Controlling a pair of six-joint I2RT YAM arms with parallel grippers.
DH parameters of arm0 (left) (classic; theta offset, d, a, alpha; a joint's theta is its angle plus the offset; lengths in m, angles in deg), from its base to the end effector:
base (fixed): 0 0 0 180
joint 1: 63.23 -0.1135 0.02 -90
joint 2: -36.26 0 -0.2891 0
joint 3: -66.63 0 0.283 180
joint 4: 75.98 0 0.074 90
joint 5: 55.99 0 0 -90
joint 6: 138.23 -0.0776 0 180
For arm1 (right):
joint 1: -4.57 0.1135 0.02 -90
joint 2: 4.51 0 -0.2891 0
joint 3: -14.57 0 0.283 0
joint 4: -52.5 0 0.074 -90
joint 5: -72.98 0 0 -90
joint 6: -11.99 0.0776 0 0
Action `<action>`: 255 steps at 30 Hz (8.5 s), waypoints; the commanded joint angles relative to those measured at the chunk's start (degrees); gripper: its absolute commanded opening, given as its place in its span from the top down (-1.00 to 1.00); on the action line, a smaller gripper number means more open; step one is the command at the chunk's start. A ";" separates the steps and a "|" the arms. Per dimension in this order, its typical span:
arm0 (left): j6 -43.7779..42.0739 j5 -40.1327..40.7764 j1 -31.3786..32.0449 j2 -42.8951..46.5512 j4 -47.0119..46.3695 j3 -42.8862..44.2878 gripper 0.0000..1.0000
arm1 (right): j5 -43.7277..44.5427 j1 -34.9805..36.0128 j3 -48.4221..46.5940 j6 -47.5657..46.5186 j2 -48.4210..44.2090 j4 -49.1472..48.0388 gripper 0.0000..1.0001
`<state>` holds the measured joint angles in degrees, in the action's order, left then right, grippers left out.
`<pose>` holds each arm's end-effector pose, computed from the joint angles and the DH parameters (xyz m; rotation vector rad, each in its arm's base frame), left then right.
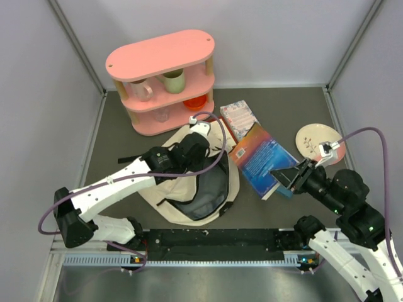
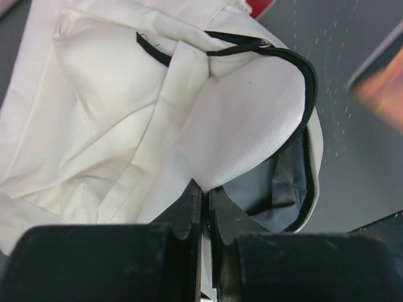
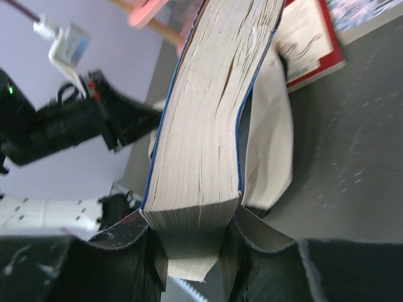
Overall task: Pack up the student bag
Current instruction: Place the book in the student bag, then adjust the student bag at the center of the board.
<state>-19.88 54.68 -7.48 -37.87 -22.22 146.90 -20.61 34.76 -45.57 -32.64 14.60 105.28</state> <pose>0.2034 -0.2500 0.3136 0.3946 2.3191 -0.2915 0.0914 0.0588 0.3631 0.2017 1.8785 0.9880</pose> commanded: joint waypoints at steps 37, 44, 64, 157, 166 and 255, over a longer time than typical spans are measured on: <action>-3.84 -3.97 -0.73 2.94 -8.73 7.03 1.00 | -14.37 9.96 19.87 19.06 27.55 -61.10 1.00; -3.13 0.60 -0.73 3.64 -7.77 9.49 1.00 | -7.31 16.47 16.35 19.15 34.15 -56.18 1.00; -1.73 -3.44 -0.73 3.99 -9.88 8.70 1.00 | 2.88 22.89 14.58 13.08 50.48 -85.42 1.00; 2.49 -16.89 -12.86 14.36 -16.74 -10.11 1.00 | -1.95 21.22 11.76 20.91 71.01 -76.53 0.38; 1.96 -17.68 -12.94 13.48 -16.99 -9.14 1.00 | -0.88 21.22 13.36 20.03 69.12 -66.54 0.07; -6.04 -11.08 -14.61 18.84 -0.63 -3.61 -0.47 | 29.44 23.28 14.41 3.34 27.31 -25.15 -0.78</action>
<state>-25.95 44.78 -21.73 -22.79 -19.08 139.47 -1.14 64.38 -30.67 -27.48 49.92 75.18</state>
